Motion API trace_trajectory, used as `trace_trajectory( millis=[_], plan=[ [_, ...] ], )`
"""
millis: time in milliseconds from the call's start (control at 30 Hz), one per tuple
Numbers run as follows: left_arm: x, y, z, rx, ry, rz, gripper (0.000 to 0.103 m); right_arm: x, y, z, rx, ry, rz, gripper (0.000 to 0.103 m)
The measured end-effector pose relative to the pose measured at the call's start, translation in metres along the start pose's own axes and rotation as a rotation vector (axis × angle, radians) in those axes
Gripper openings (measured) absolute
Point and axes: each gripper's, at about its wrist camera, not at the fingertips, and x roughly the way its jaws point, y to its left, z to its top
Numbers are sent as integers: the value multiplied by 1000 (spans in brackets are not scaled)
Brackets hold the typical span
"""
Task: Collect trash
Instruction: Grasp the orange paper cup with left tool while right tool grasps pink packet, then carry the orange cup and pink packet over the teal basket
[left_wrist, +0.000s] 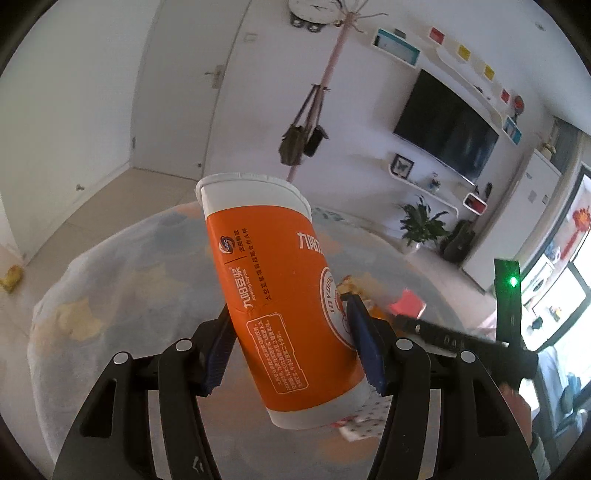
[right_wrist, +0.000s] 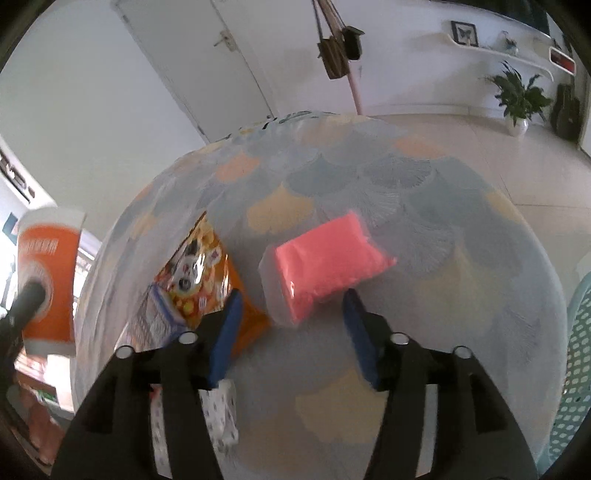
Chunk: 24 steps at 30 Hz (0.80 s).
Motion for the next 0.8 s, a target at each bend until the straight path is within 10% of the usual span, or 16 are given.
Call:
trace_trajectory(
  millis=[333,533,800],
  plan=[
    [8,11,-5,-3,23,-18,57,27,20,21,-45,-42,-120,61],
    [12,0,-1,30,23,-46,57,23,20,14,-90,-70,-189,36],
    [1,-53,2,116,-1,-142,57,-67,-10,-6,-41,-241,-177,36]
  ],
)
